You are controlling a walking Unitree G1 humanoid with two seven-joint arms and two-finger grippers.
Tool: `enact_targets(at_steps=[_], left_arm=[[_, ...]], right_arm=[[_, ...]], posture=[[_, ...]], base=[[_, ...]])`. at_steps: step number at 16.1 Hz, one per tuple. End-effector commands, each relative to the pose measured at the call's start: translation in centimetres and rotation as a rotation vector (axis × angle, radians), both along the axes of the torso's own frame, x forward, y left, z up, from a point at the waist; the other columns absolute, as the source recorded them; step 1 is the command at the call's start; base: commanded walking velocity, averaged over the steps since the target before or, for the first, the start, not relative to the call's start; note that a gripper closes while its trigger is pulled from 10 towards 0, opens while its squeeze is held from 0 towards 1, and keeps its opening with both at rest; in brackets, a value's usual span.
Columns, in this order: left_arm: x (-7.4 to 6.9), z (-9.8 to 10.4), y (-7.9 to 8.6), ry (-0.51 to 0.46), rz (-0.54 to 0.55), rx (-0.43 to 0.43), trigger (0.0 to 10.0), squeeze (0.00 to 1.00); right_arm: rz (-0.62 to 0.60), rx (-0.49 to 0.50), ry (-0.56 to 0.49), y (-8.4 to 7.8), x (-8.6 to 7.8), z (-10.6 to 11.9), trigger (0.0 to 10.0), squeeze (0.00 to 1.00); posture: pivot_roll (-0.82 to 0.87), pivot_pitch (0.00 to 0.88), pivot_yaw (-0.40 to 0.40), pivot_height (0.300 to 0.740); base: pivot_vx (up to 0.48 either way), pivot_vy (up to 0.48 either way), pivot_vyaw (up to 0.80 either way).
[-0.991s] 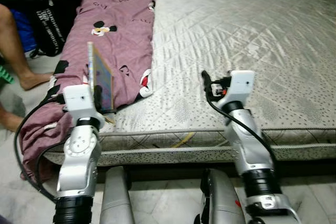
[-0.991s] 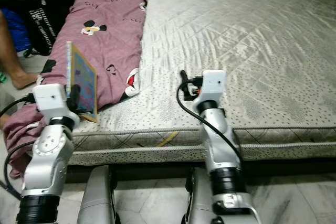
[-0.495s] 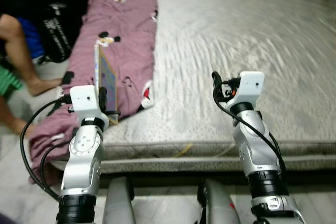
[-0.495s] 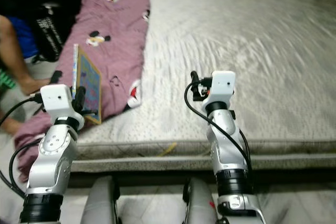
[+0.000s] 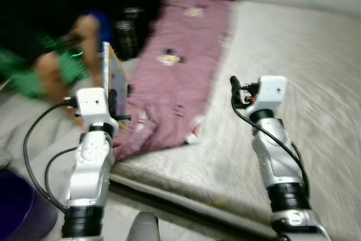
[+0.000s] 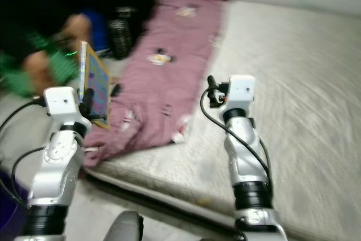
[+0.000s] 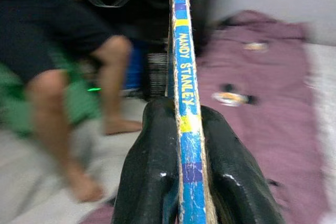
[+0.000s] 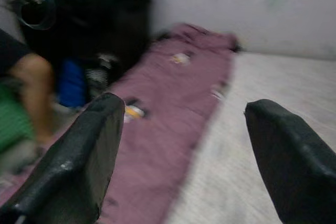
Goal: Clean up the room
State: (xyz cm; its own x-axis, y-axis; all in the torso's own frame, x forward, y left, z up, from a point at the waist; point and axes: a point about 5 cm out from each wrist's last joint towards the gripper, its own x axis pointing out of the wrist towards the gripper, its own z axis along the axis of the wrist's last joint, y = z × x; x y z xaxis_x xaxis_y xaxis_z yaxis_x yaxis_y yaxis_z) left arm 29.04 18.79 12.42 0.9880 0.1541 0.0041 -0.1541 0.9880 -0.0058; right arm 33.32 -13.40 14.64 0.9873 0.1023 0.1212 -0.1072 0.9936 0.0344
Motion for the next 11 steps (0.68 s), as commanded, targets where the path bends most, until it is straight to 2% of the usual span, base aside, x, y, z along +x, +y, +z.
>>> enact_targets(at_steps=[1,8,11], left_arm=[[0.74,1.16,-1.75,-0.048,-0.062,-0.006,10.0,0.00],[0.73,1.09,-1.93,-0.054,-0.078,-0.019,10.0,0.00],[0.72,1.00,-2.12,-0.054,-0.084,-0.024,10.0,0.00]], right_arm=[[-0.068,-0.021,0.005,-2.28,-0.44,-0.42,10.0,0.00],[-0.076,-0.021,0.044,-2.14,-0.41,-0.97,10.0,0.00],[-0.082,-0.016,0.049,-2.35,-0.41,-1.00,10.0,0.00]], posture=[[-0.01,0.000,0.019,0.740],[-0.01,0.000,0.009,0.740],[-0.02,0.000,0.005,0.740]], base=[[0.000,0.000,0.00],[0.000,0.000,0.00],[0.000,0.000,-0.80]])
